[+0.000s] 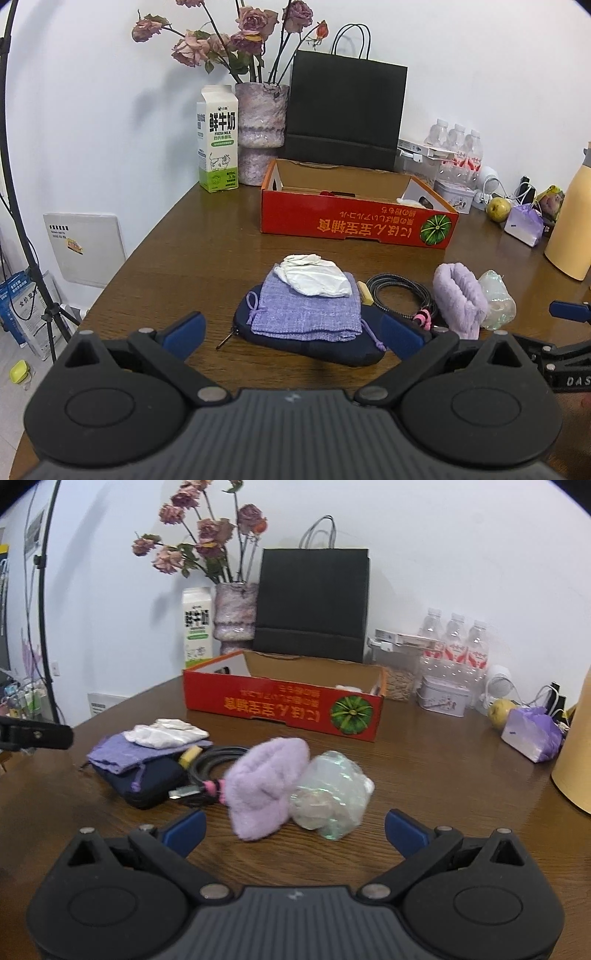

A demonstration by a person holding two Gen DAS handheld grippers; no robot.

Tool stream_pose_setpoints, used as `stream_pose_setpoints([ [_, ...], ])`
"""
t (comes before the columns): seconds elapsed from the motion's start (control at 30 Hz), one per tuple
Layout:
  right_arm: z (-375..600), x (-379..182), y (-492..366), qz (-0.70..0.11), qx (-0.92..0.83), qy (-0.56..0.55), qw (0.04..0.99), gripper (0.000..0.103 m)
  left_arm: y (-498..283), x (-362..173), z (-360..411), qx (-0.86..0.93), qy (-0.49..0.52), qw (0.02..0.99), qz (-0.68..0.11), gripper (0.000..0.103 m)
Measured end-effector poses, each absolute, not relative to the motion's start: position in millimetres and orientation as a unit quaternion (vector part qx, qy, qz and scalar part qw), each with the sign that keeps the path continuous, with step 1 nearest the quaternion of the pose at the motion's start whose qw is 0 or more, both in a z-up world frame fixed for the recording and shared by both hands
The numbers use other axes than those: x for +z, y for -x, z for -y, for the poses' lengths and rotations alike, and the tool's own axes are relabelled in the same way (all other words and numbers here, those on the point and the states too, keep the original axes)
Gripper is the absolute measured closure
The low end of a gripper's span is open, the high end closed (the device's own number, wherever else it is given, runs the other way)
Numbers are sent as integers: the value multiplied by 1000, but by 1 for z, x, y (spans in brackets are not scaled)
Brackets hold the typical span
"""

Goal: Organize objects
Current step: 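Grasp the clear plastic bag with the right tool while the left tool approaches the white cloth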

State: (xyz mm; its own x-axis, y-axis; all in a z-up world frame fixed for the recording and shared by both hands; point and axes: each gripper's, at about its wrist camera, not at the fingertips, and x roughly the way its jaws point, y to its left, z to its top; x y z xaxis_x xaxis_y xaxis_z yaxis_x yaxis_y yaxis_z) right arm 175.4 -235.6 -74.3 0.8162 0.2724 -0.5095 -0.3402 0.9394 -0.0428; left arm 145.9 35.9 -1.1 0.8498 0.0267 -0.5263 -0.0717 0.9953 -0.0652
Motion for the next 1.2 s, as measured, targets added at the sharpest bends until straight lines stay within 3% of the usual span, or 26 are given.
stream_pose_setpoints([
  [0.3, 255, -80, -226, -277, 153, 95, 944, 3, -157, -4, -29, 33, 38, 958, -282, 0],
  [0.4, 256, -83, -237, -273, 182, 80, 941, 12, -163, -7, -29, 40, 39, 956, -288, 0],
  [0.47, 254, -90, -239, -267, 194, 75, 941, 13, -167, -8, -29, 44, 36, 955, -290, 0],
  [0.53, 250, -96, -239, -261, 197, 79, 942, 25, -172, -9, -29, 47, 35, 955, -292, 0],
  [0.8, 248, -101, -239, -258, 206, 79, 941, 50, -190, -13, -22, 41, 28, 953, -298, 0],
  [1.0, 250, -101, -237, -252, 189, 77, 946, 61, -209, -14, -14, 35, 10, 953, -302, 0],
  [1.2, 249, -99, -232, -238, 178, 78, 952, 62, -241, -15, -11, 31, -6, 949, -314, 0],
])
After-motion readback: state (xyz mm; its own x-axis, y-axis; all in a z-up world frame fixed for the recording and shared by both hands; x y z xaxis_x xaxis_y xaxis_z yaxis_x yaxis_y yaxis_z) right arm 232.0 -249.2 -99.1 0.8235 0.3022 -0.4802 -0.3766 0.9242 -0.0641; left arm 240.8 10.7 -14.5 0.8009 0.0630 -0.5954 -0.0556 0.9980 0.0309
